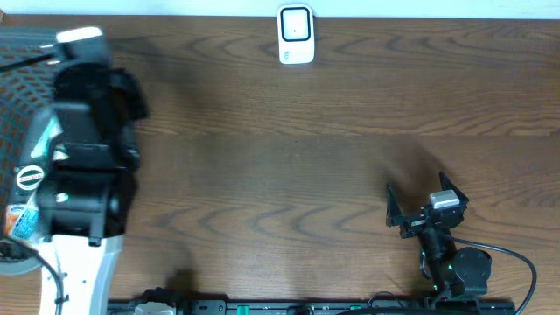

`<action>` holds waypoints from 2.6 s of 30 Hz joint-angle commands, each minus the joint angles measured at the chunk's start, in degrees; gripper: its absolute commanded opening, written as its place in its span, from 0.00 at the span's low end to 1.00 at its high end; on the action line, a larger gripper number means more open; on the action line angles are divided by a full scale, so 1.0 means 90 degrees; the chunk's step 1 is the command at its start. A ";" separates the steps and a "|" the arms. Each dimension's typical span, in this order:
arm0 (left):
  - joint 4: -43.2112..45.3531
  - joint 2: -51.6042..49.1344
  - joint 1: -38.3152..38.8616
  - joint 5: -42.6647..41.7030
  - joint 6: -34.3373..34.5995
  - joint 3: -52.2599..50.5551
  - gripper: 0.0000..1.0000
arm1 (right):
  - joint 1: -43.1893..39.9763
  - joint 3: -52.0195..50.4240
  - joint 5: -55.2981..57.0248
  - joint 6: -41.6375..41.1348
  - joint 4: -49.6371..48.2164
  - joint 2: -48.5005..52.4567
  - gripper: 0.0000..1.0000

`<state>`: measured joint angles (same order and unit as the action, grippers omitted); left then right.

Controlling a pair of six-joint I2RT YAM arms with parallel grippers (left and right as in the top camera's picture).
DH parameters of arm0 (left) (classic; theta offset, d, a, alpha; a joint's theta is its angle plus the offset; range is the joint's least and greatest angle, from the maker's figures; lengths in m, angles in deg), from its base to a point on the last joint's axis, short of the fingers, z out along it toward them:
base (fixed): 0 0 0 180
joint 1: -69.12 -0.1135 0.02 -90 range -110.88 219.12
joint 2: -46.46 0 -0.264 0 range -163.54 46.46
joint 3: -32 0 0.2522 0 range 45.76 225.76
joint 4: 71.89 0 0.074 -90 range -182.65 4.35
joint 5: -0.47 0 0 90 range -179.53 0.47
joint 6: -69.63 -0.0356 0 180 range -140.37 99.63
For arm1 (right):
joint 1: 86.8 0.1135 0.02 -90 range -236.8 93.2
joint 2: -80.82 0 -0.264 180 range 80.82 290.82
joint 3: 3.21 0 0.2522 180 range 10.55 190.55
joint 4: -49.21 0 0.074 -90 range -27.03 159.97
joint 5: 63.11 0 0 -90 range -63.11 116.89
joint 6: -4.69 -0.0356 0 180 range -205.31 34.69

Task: Scan the item barcode
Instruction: 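Grasp the small Kleenex tissue pack with the left gripper and lift, then carry the tissue pack toward the scanner and release it on the table, then reach the left gripper back into the basket toward the white bag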

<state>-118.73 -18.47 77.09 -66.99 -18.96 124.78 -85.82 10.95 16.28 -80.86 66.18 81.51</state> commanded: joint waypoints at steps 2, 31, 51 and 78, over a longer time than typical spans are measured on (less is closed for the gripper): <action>-0.0289 -0.0335 0.0845 0.0051 0.0588 0.0080 0.07 | -0.0061 -0.0010 -0.0002 -0.0034 0.0029 -0.0034 0.99; -0.1600 -0.4779 0.2363 -0.2606 0.3881 -0.0019 0.07 | -0.0061 -0.0010 -0.0002 -0.0034 0.0029 -0.0034 0.99; -0.1756 -0.4444 0.2050 -0.2606 0.3419 0.0304 0.99 | -0.0061 -0.0010 -0.0002 -0.0034 0.0029 -0.0005 0.99; -0.3179 -0.0777 -0.3269 -0.2599 0.1797 0.2718 0.99 | -0.0061 -0.0010 -0.0002 -0.0034 0.0027 -0.0005 0.99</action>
<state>-147.14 -24.79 53.62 -90.73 -1.08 148.30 -85.82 10.95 16.28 -80.86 66.18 81.55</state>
